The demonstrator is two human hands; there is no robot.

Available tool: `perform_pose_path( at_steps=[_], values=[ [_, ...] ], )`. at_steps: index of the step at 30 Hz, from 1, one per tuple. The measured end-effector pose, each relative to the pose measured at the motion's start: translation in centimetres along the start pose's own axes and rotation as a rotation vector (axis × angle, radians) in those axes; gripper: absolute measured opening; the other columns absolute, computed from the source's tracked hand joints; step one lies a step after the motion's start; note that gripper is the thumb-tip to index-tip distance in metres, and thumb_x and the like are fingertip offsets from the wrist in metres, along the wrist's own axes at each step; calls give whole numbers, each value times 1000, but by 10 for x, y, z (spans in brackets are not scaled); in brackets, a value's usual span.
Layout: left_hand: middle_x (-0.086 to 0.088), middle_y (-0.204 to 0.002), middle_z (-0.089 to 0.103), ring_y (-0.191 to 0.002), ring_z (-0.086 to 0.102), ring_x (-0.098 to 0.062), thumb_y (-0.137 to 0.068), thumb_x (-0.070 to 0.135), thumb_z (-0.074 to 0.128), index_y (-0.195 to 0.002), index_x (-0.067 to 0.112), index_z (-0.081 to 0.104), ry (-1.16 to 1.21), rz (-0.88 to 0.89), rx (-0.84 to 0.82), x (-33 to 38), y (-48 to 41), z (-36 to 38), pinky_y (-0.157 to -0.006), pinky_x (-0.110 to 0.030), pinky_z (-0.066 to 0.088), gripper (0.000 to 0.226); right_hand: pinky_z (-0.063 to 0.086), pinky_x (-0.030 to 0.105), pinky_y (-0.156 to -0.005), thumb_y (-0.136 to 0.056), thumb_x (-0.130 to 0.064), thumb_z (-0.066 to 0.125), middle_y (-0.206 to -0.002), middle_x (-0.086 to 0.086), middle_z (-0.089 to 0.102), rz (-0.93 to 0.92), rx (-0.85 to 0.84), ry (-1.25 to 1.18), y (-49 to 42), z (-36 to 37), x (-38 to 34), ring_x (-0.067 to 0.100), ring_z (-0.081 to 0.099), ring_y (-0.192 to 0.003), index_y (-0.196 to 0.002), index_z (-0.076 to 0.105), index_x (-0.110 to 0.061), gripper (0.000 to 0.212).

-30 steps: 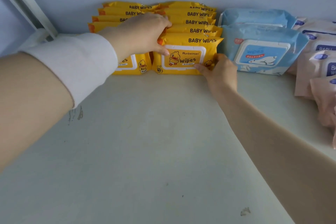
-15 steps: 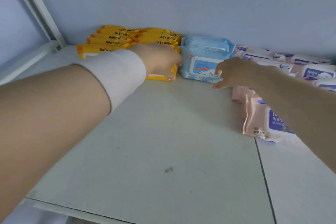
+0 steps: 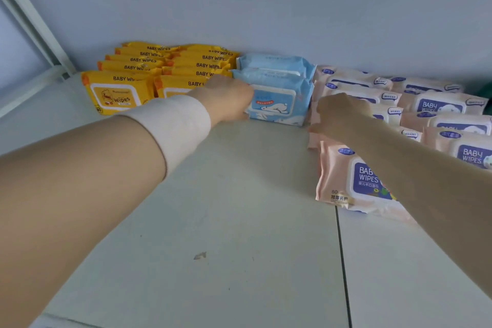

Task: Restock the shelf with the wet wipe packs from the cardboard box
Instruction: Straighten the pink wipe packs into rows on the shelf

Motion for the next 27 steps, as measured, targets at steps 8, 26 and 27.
perform_pose_path(
  at_steps=[8,26,27],
  values=[
    [-12,-139,38,-130,35,-30,-69,53,72,-139,11,33,235,-26,159,-39,-51,4,-99,-44,40,90,38,40,-100,-69,-64,66,-135,16,44,201,141,-193,-41,16,-18,33,37,-130,-137,31,-2,99],
    [-11,-132,46,-123,44,-27,-63,52,77,-130,4,44,385,45,182,-45,-92,17,-101,-42,41,89,35,32,-70,-72,-61,64,-114,13,61,289,150,-258,-79,21,-19,31,57,-110,-121,45,-4,78],
    [-11,-131,46,-123,44,-27,-63,52,77,-130,4,44,384,46,183,-45,-92,17,-100,-42,41,88,34,32,-70,-72,-60,64,-115,13,61,288,154,-249,-80,21,-20,31,57,-110,-121,45,-4,78]
  ],
)
Point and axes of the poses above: each hand's wrist, its own y-axis away from the middle knuckle, its own z-axis out of the palm, x = y × z, the point moved 4 cm from there along -y, towards the middle knuckle
